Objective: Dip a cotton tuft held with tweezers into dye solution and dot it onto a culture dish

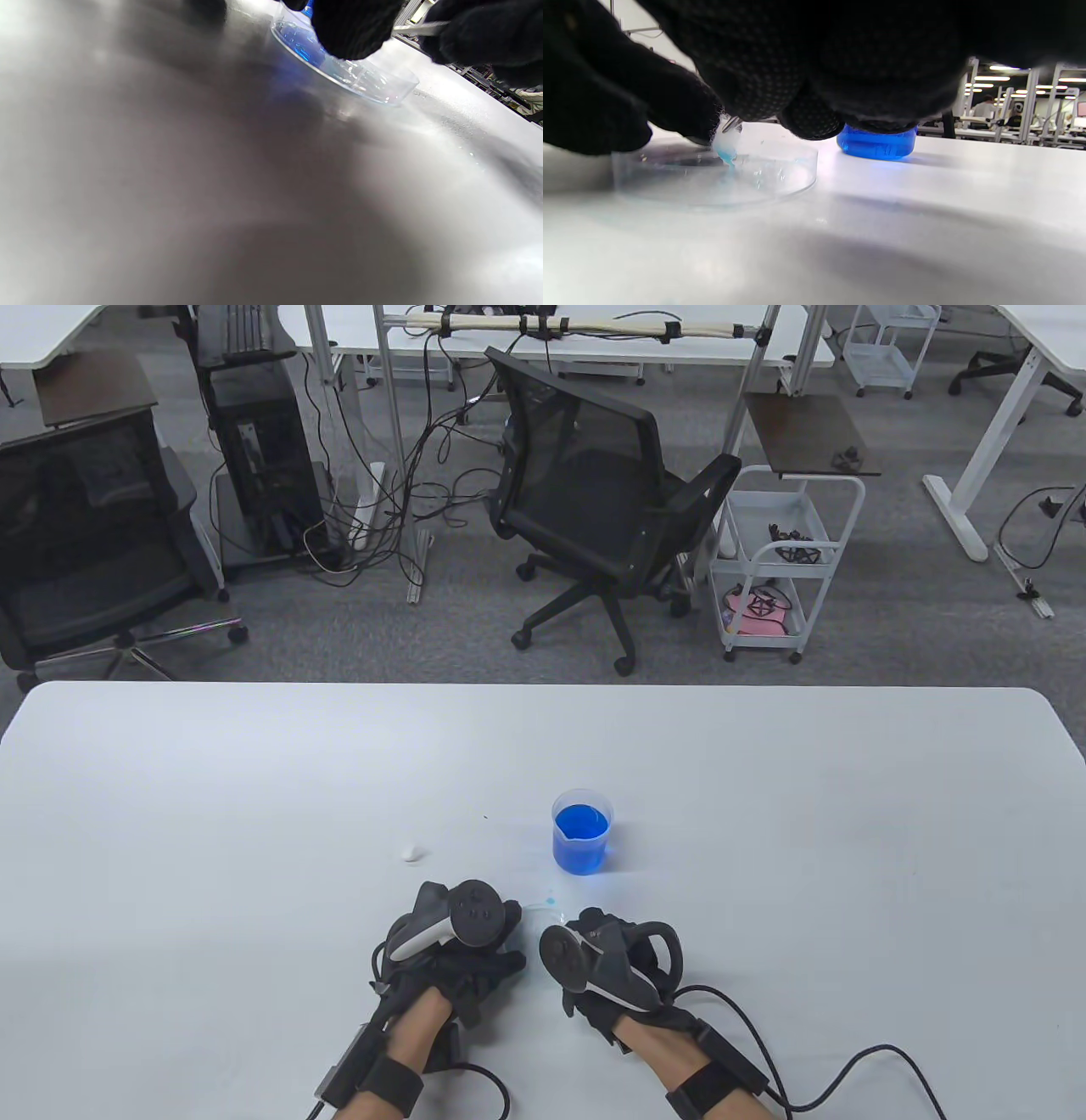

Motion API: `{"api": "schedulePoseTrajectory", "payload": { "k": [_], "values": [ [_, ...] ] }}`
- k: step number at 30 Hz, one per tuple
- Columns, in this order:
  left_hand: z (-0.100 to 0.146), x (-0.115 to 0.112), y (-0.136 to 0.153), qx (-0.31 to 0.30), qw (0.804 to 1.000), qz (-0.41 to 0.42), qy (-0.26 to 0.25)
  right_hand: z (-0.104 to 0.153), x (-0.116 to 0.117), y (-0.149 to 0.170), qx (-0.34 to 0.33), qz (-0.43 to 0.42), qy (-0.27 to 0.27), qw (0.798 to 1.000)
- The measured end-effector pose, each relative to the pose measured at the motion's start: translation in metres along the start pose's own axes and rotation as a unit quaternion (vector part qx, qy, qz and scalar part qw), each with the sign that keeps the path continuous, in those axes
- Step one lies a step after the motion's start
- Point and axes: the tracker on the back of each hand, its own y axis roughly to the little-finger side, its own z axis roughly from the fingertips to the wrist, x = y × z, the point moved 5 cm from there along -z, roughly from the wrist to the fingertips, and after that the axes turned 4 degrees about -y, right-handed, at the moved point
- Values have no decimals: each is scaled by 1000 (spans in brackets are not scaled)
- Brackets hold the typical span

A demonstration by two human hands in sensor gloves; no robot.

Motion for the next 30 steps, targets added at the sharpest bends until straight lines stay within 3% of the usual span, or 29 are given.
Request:
{"api": "schedulePoseTrajectory", "payload": {
  "k": [5,14,24,30],
  "values": [
    [0,0,0,0,1000,2,0,-2,6,-3,-5,7,-7,1000],
    [0,0,0,0,1000,3,1,-3,-28,16,25,-28,53,998],
    [0,0,0,1,1000,1,2,-8,6,6,14,8,-6,1000],
    [0,0,0,3,1000,1,3,-7,-1,11,19,-1,4,1000]
  ]
}}
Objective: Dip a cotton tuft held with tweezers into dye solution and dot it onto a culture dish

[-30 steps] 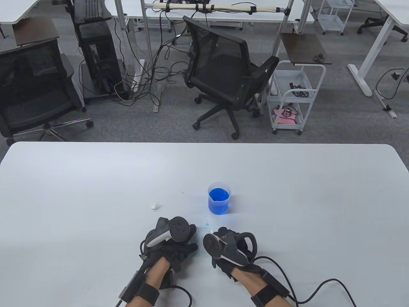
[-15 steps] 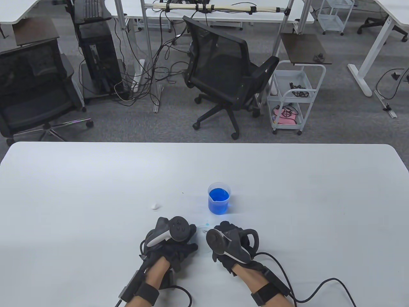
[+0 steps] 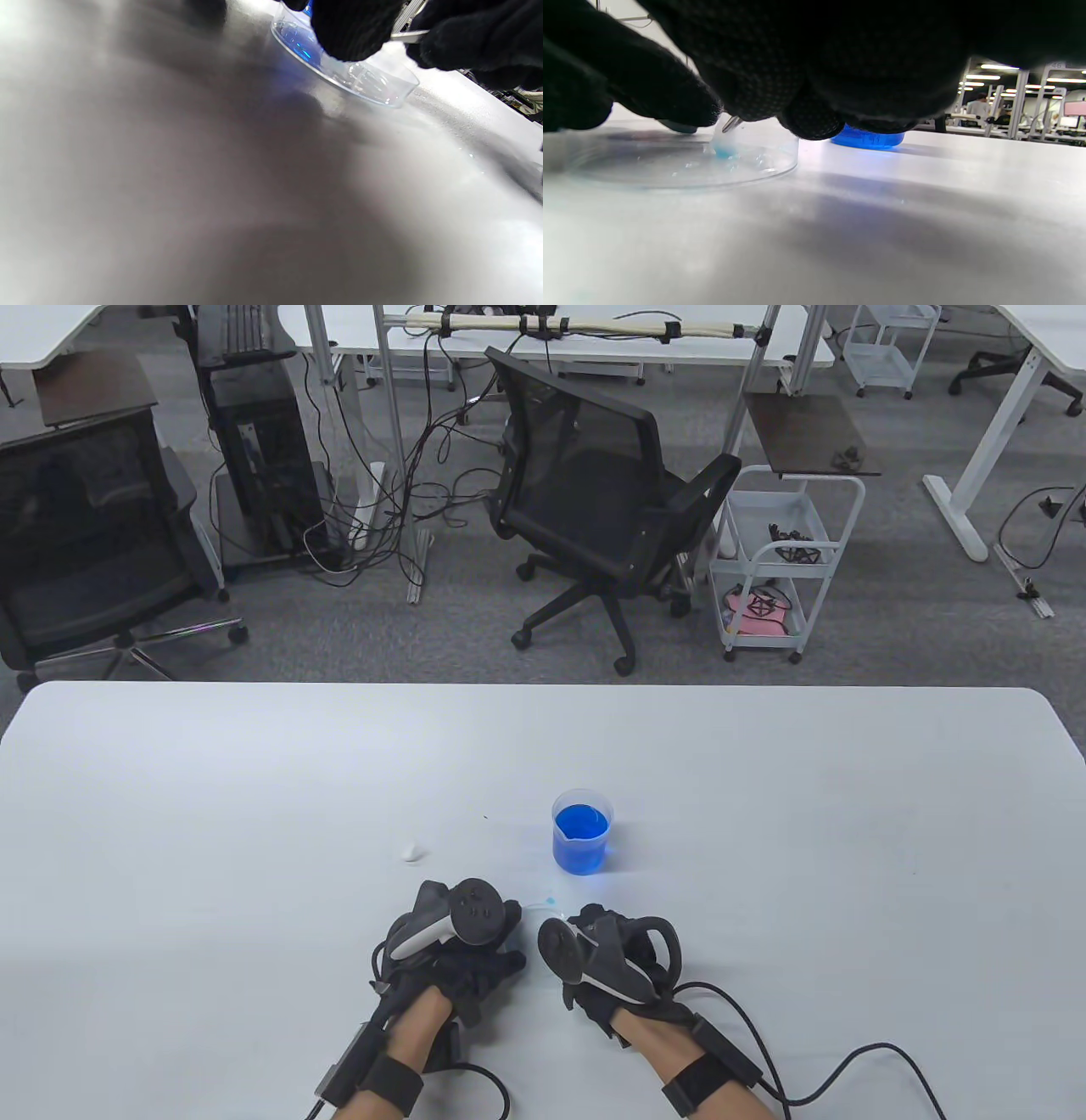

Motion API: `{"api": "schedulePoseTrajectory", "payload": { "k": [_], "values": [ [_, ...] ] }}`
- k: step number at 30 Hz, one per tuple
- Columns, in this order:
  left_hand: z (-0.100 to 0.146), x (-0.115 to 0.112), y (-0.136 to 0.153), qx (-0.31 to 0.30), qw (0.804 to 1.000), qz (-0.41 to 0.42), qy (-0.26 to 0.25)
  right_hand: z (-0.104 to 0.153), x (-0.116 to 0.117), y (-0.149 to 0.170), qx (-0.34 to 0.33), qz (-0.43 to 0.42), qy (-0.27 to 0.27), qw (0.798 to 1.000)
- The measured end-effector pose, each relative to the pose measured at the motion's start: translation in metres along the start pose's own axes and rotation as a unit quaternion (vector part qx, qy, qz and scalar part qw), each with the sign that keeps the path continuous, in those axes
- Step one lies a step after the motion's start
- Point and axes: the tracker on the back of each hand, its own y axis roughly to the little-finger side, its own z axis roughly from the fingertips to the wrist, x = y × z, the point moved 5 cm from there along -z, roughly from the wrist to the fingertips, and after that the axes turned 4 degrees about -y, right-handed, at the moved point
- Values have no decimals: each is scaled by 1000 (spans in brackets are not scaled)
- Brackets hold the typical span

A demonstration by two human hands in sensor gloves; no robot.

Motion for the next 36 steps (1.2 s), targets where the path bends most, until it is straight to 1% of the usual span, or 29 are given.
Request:
{"api": "schedulePoseTrajectory", "payload": {
  "k": [5,7,10,14,19,21,24,31,33,36],
  "values": [
    [0,0,0,2,1000,-1,0,3,-25,14,18,-32,36,999],
    [0,0,0,3,1000,-2,1,4,-29,18,22,-38,41,998],
    [0,0,0,4,1000,-3,1,3,-22,20,24,-32,31,999],
    [0,0,0,4,1000,-3,1,-1,-1,17,22,-12,-1,1000],
    [0,0,0,3,1000,-1,2,-1,8,14,18,-1,-14,1000],
    [0,0,0,3,1000,-1,3,-1,7,14,18,-1,-13,1000],
    [0,0,1,3,1000,0,3,-1,1,17,22,-7,-4,1000],
    [0,0,1,4,1000,0,4,9,-27,27,30,-36,32,998],
    [0,0,1,4,1000,0,4,13,-28,27,31,-37,30,998],
    [0,0,1,4,1000,-1,4,15,-16,25,28,-24,10,999]
  ]
}}
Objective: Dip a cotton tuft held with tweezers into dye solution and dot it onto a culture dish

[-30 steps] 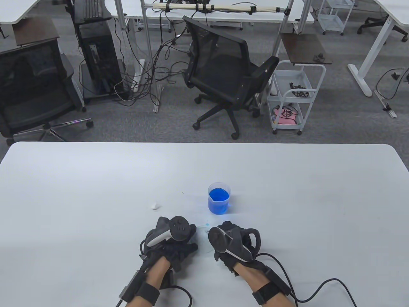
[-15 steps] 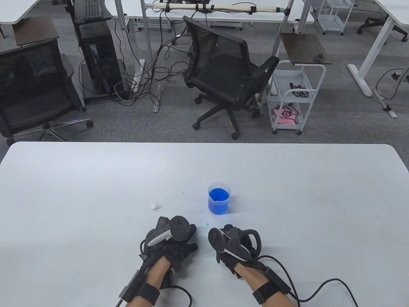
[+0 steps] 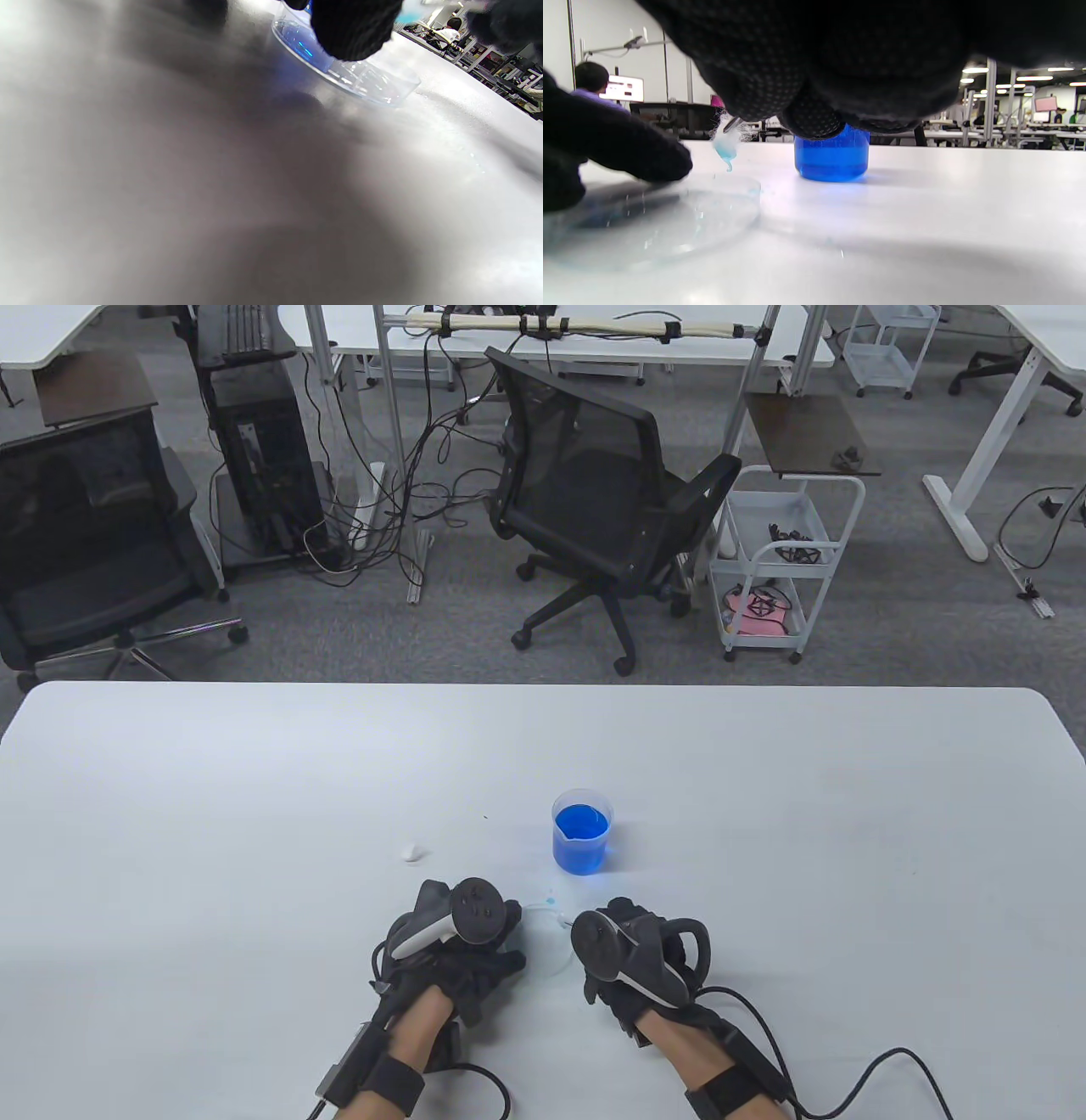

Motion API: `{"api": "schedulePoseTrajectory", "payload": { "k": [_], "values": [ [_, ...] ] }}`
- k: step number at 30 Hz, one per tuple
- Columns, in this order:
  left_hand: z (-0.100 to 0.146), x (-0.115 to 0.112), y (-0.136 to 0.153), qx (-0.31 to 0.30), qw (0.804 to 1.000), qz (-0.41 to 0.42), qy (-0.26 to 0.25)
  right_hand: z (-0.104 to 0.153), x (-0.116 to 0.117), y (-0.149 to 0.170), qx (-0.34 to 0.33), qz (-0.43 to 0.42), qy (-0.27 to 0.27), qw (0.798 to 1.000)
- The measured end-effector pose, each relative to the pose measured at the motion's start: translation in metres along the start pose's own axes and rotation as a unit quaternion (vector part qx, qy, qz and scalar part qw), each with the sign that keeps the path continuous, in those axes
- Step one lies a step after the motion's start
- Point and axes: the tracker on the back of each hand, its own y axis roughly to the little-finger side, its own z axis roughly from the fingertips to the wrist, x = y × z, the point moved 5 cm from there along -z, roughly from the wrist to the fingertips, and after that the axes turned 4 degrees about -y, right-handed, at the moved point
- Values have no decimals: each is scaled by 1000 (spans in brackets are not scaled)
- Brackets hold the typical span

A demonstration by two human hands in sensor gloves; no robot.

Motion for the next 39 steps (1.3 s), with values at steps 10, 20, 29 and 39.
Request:
{"api": "schedulePoseTrajectory", "payload": {
  "k": [10,20,29,39],
  "values": [
    [-1,1,0,2,1000,-3,1,-1,11,-3,-3,18,-14,1000],
    [-1,1,0,2,1000,-2,3,6,-16,-6,-11,-16,25,1000],
    [-1,1,0,3,1000,-1,3,0,21,-11,-19,24,-26,999],
    [-1,0,1,3,1000,0,3,10,-16,-9,-19,-18,18,1000]
  ]
}}
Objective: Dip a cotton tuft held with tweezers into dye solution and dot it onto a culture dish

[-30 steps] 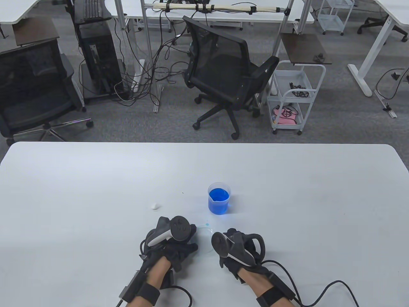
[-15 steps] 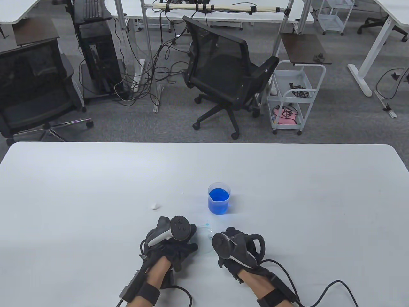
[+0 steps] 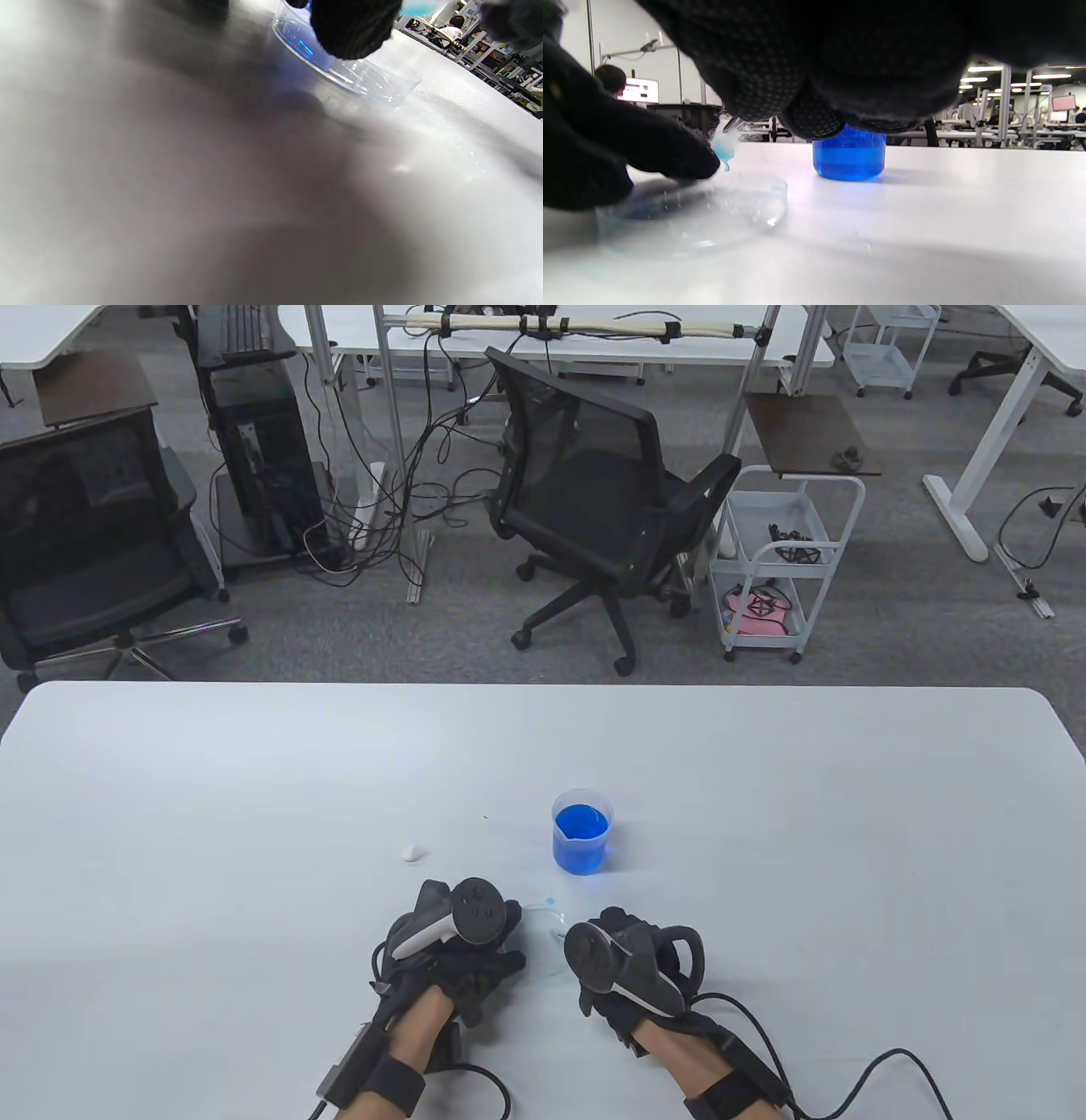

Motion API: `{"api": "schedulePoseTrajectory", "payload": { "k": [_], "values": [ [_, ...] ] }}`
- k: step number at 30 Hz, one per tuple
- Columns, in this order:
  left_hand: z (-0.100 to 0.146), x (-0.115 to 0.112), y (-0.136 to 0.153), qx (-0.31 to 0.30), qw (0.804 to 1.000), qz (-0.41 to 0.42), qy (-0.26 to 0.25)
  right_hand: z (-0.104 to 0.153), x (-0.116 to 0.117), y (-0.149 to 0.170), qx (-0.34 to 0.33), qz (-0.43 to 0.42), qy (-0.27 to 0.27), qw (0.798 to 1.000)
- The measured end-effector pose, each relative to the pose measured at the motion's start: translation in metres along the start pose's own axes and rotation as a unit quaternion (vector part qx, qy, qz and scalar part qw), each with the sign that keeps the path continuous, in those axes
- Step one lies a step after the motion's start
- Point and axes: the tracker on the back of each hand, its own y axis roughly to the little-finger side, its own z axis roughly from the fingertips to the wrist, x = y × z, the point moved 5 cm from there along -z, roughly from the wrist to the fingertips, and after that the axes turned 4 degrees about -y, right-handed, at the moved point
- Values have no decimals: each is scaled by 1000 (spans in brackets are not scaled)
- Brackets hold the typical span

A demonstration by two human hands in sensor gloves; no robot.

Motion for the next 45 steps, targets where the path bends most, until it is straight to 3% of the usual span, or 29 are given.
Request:
{"api": "schedulePoseTrajectory", "payload": {
  "k": [3,9,14,25,37,45],
  "values": [
    [0,0,0,1,1000,0,0,3,-1,-2,-3,-1,-1,1000],
    [0,0,0,1,1000,1,-1,1,30,-10,-16,31,-45,998],
    [0,0,1,1,1000,2,-1,-2,39,-11,-17,38,-54,998],
    [0,0,0,0,1000,2,0,-6,3,-12,-9,2,7,1000],
    [0,-1,0,2,1000,0,0,-10,42,-18,-20,50,-42,998],
    [0,-2,-1,2,1000,3,1,-18,14,-9,-1,16,3,1000]
  ]
}}
